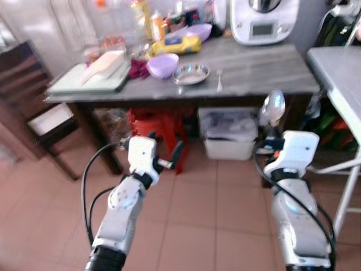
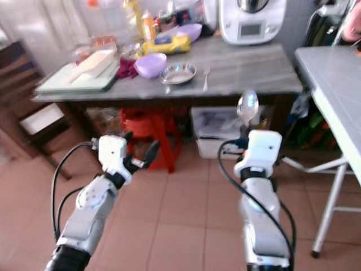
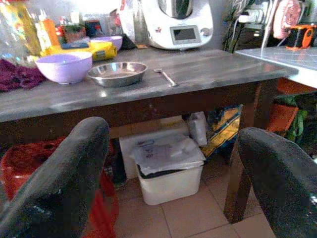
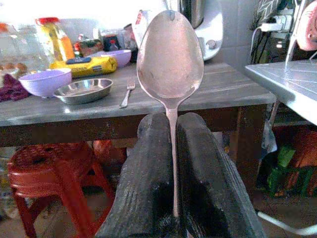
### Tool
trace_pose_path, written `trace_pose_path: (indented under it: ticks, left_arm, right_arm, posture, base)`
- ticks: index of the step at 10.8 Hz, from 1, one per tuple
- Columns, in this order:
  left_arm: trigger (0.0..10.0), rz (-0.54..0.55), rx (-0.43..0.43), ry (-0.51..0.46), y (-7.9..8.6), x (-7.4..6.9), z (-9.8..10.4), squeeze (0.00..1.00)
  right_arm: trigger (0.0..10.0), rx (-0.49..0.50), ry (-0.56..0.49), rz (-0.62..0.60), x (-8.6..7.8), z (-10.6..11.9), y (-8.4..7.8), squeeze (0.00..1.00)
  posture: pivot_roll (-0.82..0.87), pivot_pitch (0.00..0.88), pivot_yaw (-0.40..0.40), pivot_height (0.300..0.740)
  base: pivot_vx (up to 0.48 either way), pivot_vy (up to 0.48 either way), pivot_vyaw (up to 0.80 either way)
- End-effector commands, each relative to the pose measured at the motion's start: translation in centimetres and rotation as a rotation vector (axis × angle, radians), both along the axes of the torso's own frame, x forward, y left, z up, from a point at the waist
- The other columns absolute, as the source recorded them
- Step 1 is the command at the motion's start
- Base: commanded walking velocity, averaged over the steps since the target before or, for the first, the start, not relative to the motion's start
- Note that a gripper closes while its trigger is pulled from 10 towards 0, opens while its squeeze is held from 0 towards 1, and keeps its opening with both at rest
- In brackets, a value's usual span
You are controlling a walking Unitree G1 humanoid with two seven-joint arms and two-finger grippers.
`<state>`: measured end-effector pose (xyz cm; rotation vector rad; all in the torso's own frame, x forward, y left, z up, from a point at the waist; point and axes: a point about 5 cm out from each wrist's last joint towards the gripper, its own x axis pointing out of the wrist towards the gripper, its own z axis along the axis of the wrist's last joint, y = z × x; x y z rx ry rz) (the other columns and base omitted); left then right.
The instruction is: Setting the table
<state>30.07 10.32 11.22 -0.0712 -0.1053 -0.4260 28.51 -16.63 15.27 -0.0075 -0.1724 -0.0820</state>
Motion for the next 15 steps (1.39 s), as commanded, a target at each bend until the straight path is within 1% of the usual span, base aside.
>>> trace_pose_path:
  ticks: [1, 3, 8, 11, 15]
  left_arm:
    - [10.0, 0.004, 0.014, -0.003, 0.13, 0.20, 0.15, 0.00]
    - [10.0, 0.000, 0.011, -0.007, -0.10, 0.22, 0.21, 0.00]
    - [10.0, 0.004, 0.004, -0.011, -0.33, 0.35, 0.32, 0.00]
    - [10.0, 0.012, 0.001, -0.013, -0.31, 0.35, 0.31, 0.00]
    - [10.0, 0.016, 0.010, -0.011, -0.24, 0.31, 0.21, 0.00]
  right_arm:
    - [10.0, -0.004, -0.020, 0.008, 0.06, 0.45, 0.21, 0.00]
    - [10.0, -0.010, -0.028, 0.015, 0.15, 0.59, 0.41, 0.00]
    - [10.0, -0.015, -0.029, 0.015, 0.30, 0.69, 0.26, 0.00]
    - [10.0, -0.019, -0.033, 0.021, 0.53, 0.79, 0.29, 0.00]
    - [10.0, -0.016, -0.031, 0.019, 0.38, 0.66, 0.26, 0.00]
  posture:
    - [-0.12, 0.045, 0.133, 0.740]
    - [-0.12, 0.041, 0.132, 0.740]
    - [-0.12, 0.041, 0.125, 0.740]
    - [-0.12, 0.037, 0.119, 0.740]
    - [-0.12, 0.043, 0.123, 0.740]
  base:
    - [0.480, 0.000, 0.00]
    - [0.480, 0.000, 0.00]
    - [0.480, 0.000, 0.00]
    - [0.480, 0.000, 0.48]
    - [0.454, 0.000, 0.00]
